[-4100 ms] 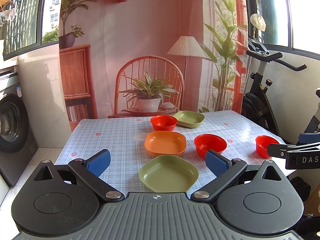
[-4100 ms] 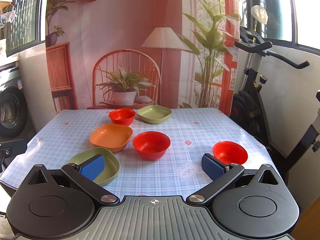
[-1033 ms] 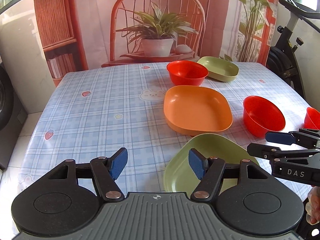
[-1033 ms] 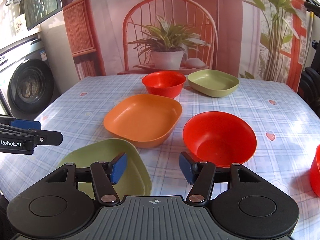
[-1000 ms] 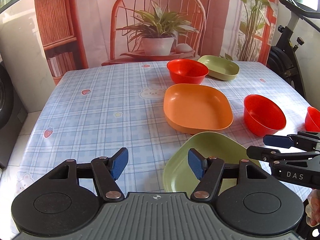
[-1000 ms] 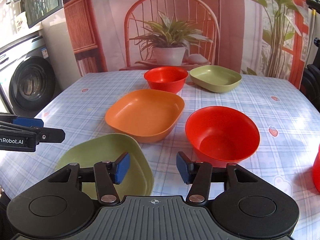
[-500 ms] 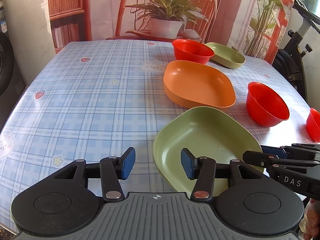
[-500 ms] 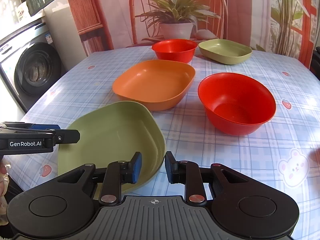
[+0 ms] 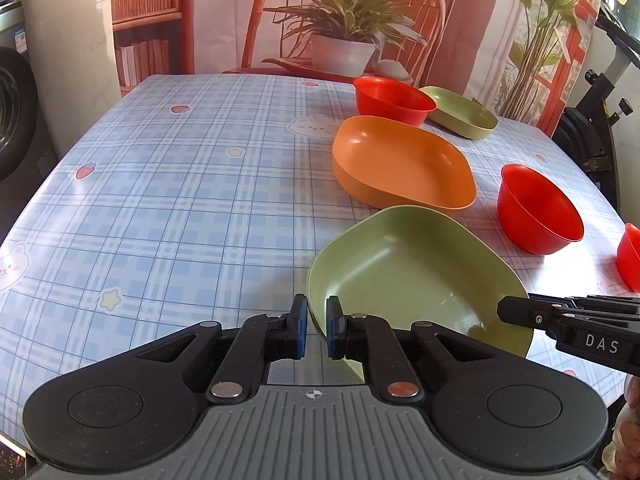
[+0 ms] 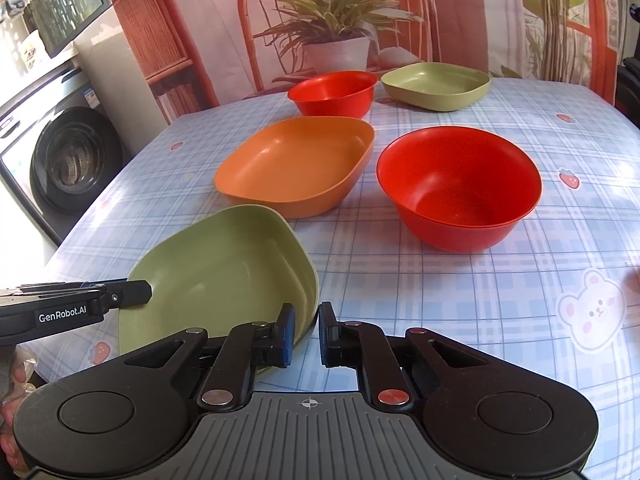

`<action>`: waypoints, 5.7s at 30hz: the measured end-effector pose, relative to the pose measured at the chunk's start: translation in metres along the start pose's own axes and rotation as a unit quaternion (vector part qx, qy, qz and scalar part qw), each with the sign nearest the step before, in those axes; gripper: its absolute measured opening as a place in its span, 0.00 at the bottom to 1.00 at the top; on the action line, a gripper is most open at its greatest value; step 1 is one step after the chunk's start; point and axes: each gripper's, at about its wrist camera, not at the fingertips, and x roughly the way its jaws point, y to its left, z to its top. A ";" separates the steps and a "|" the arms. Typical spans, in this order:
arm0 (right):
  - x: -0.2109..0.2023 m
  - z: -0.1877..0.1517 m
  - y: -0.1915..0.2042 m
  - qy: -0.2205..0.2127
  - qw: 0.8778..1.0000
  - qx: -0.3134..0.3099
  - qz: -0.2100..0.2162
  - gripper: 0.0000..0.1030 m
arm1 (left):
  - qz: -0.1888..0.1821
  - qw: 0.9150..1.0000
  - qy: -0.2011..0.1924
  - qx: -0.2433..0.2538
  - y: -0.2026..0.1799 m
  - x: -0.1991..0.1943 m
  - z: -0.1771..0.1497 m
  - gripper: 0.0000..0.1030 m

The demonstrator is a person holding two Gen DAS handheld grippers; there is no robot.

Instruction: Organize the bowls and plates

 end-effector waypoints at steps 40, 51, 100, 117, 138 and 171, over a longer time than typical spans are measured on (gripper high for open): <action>-0.069 0.082 -0.003 -0.102 0.994 0.023 0.042 0.10 | -0.084 0.991 -0.106 -0.025 0.002 -0.088 0.049 0.11; -0.093 0.133 -0.007 -0.147 0.987 0.016 0.058 0.10 | -0.091 0.982 -0.165 0.007 -0.017 -0.122 0.090 0.11; 0.104 0.180 -0.042 0.018 0.997 -0.069 -0.024 0.07 | -0.114 0.989 0.048 -0.077 0.006 0.074 0.094 0.15; 0.109 0.171 -0.048 0.027 0.997 -0.069 -0.036 0.10 | -0.067 0.995 0.003 -0.068 0.017 0.067 0.103 0.15; 0.109 0.167 -0.050 0.035 0.996 -0.066 -0.040 0.10 | -0.060 0.998 -0.001 -0.035 0.005 0.084 0.103 0.18; 0.024 0.180 -0.114 -0.067 0.997 0.002 -0.044 0.16 | -0.108 0.990 -0.087 0.015 -0.033 0.029 0.168 0.27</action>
